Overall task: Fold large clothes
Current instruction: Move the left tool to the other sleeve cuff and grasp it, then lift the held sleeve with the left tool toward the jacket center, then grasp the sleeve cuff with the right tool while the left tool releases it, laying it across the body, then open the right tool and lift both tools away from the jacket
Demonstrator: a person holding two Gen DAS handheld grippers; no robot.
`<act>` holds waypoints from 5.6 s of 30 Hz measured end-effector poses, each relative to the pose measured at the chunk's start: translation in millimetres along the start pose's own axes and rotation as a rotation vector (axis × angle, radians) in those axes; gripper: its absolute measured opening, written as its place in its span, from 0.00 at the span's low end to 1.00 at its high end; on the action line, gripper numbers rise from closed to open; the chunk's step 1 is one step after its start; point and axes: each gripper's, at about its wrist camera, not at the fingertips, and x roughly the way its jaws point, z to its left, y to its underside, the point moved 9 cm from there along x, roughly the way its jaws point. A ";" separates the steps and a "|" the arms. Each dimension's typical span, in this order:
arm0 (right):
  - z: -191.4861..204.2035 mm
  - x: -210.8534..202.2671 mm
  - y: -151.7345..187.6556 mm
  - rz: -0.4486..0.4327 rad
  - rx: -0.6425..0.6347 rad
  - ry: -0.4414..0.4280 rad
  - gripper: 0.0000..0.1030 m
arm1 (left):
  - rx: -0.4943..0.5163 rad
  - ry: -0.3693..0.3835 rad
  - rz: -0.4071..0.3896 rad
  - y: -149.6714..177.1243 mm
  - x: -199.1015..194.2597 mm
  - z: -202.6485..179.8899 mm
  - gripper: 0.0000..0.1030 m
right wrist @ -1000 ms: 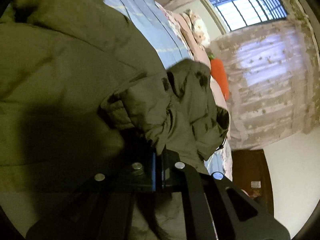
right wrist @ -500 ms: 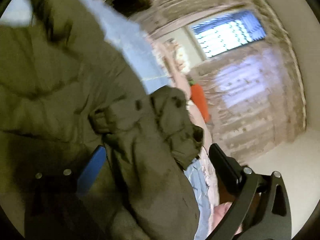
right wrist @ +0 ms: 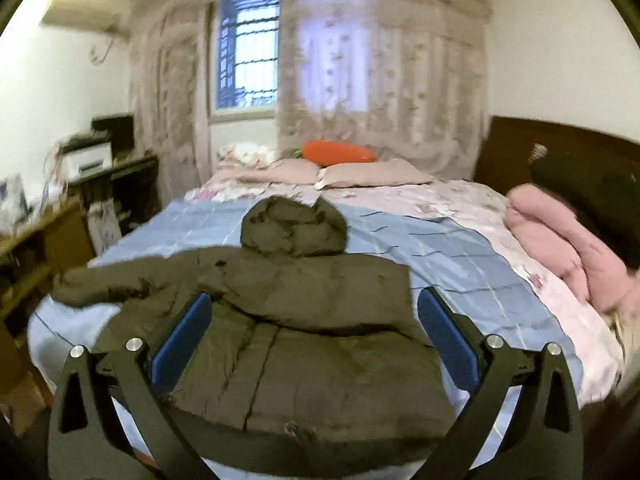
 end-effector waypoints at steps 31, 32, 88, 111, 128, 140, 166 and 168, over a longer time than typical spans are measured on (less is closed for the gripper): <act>53.3 41.9 -27.1 0.024 -0.150 0.004 0.99 | -0.571 0.440 0.205 -9.6 189.8 51.1 0.98; 55.2 45.4 -25.8 0.028 -0.153 0.001 0.99 | -0.573 0.440 0.209 -9.9 195.5 50.1 0.98; 268.6 244.3 -187.0 0.650 -0.098 -0.481 0.99 | 0.790 0.146 -0.360 -36.1 87.6 -375.3 0.03; 208.9 323.8 -107.1 0.907 0.021 -0.429 0.14 | 1.143 0.014 -0.496 58.0 91.7 -442.3 0.11; 34.4 343.3 -65.7 0.865 0.384 -0.500 0.05 | 1.078 0.152 -0.545 85.5 44.5 -427.4 0.96; -54.2 381.7 -1.4 0.831 0.516 -0.503 0.05 | 0.592 0.306 -0.225 38.6 66.0 -341.9 0.98; -151.0 410.3 81.7 0.804 0.698 -0.369 0.70 | 0.214 0.239 -0.103 12.9 83.4 -243.9 0.98; -163.9 397.4 71.6 0.772 0.730 -0.343 0.76 | 0.206 0.240 -0.104 11.5 78.9 -241.2 0.98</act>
